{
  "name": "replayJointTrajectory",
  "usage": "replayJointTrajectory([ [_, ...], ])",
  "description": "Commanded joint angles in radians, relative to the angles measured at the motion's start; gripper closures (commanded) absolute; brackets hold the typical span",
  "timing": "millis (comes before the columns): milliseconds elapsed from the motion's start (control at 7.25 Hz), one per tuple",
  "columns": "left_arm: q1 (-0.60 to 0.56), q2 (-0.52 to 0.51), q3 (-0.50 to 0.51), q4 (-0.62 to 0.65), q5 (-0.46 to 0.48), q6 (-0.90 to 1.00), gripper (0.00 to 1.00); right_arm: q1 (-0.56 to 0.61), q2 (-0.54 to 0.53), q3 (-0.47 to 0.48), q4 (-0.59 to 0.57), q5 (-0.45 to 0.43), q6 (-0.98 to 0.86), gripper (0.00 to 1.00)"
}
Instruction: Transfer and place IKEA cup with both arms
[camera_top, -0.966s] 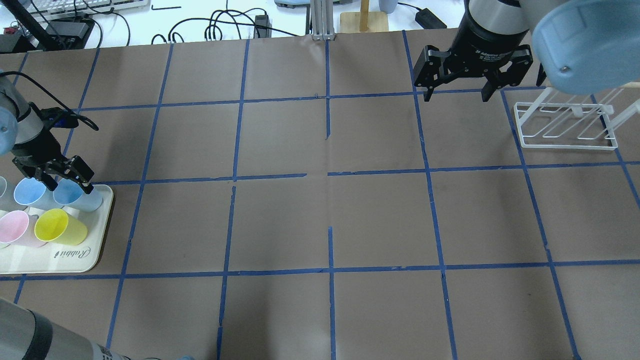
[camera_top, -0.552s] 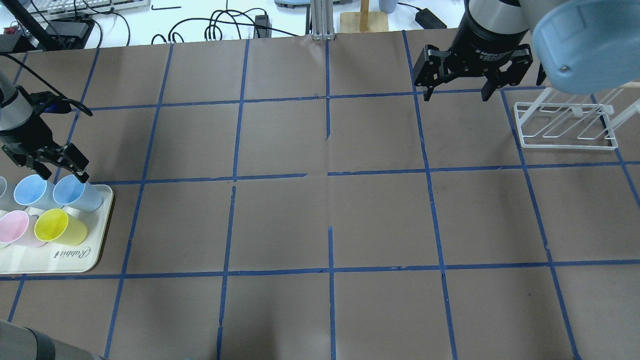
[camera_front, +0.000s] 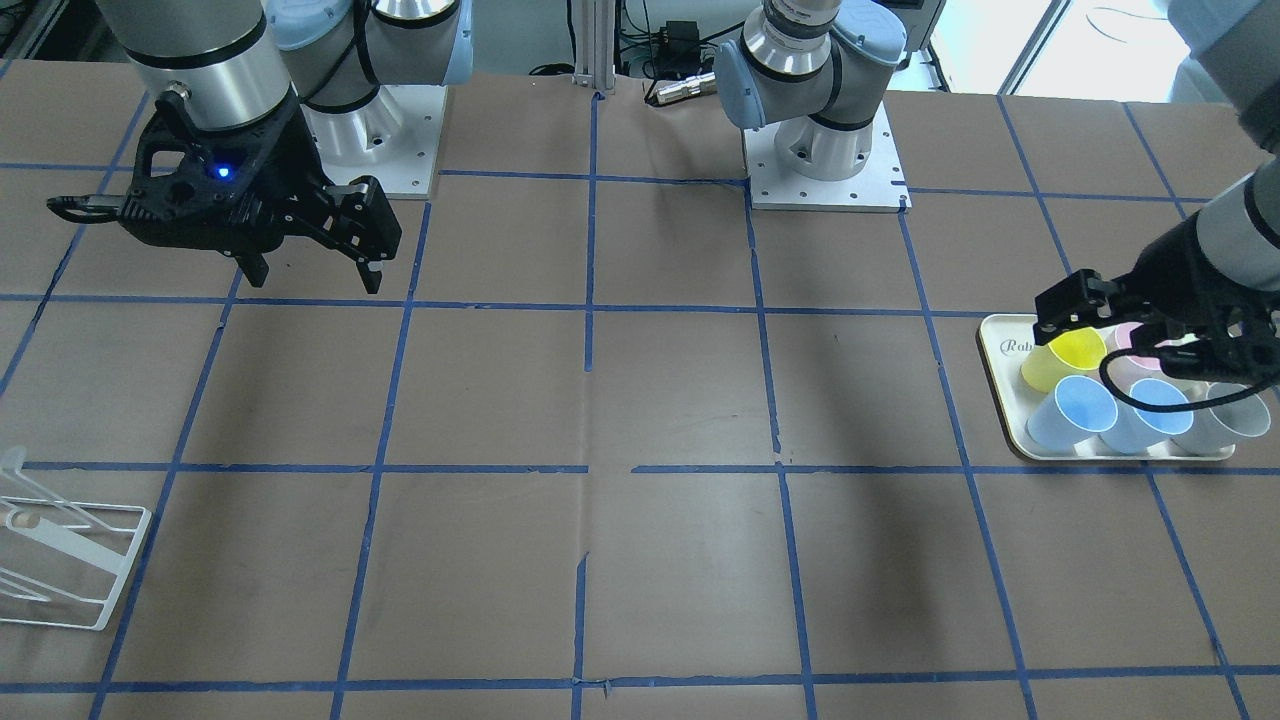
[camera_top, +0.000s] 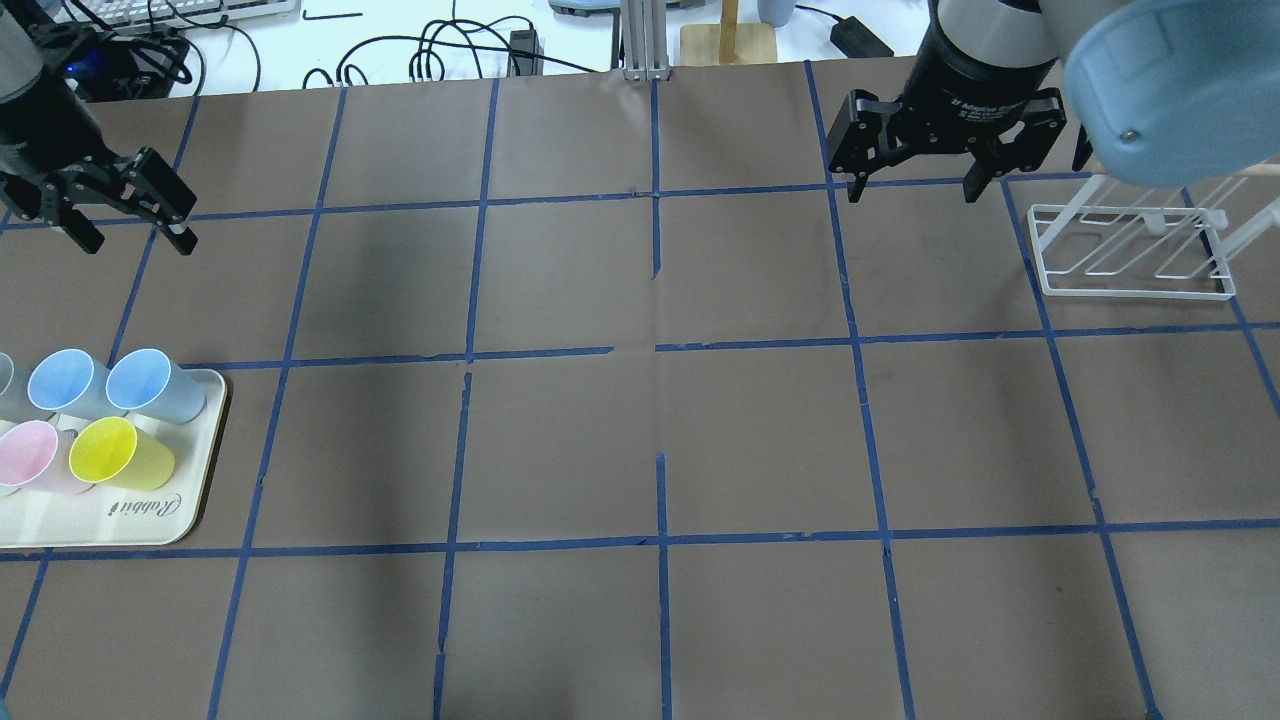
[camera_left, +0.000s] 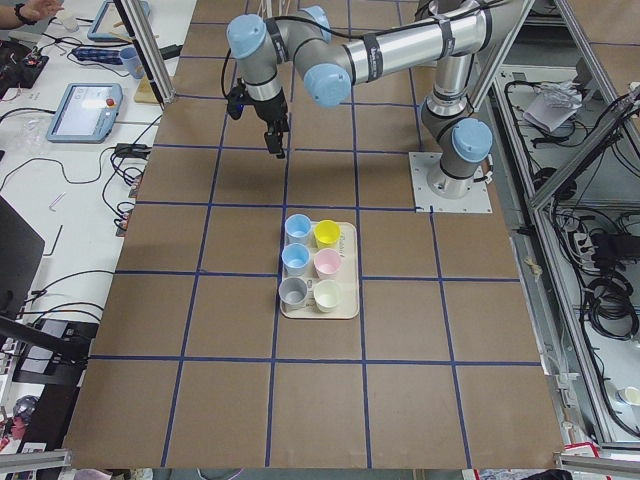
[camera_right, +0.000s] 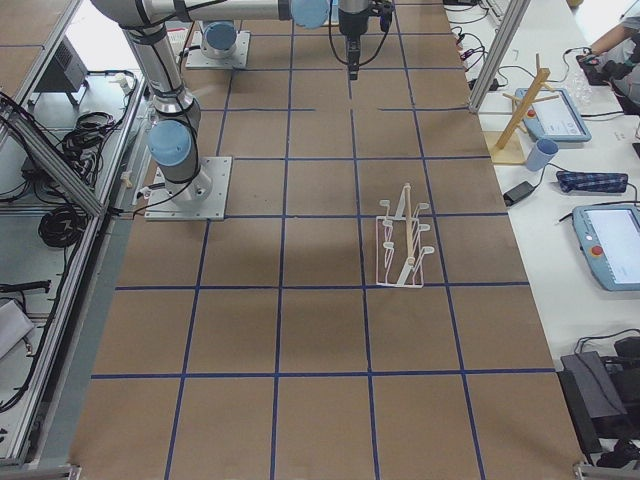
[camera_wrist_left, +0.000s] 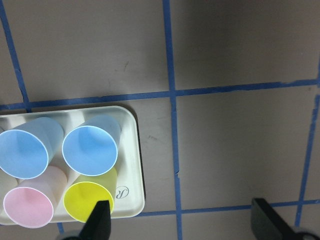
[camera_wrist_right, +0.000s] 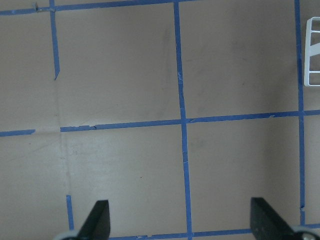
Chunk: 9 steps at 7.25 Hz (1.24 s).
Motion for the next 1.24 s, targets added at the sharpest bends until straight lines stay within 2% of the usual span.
replayJointTrajectory([
  [0, -0.174, 0.081, 0.004, -0.045, -0.038, -0.214, 0.00, 0.000, -0.001, 0.000, 0.001, 0.001, 0.000, 0.00],
  [138, -0.256, 0.107, -0.006, -0.047, -0.054, -0.306, 0.00, 0.000, -0.001, 0.003, 0.001, -0.001, 0.001, 0.00],
  [414, -0.353, 0.156, -0.068, -0.028, -0.054, -0.312, 0.00, 0.000, -0.001, 0.001, 0.003, -0.001, 0.000, 0.00],
  [690, -0.358, 0.187, -0.136, -0.003, -0.054, -0.278, 0.00, 0.000, -0.001, 0.001, 0.003, -0.001, 0.000, 0.00],
  [828, -0.347, 0.193, -0.173, 0.061, -0.052, -0.204, 0.00, 0.000, 0.000, 0.001, 0.003, -0.001, 0.000, 0.00],
  [1103, -0.315, 0.201, -0.172, 0.076, -0.049, -0.133, 0.00, 0.000, -0.001, 0.001, 0.003, -0.001, 0.000, 0.00],
])
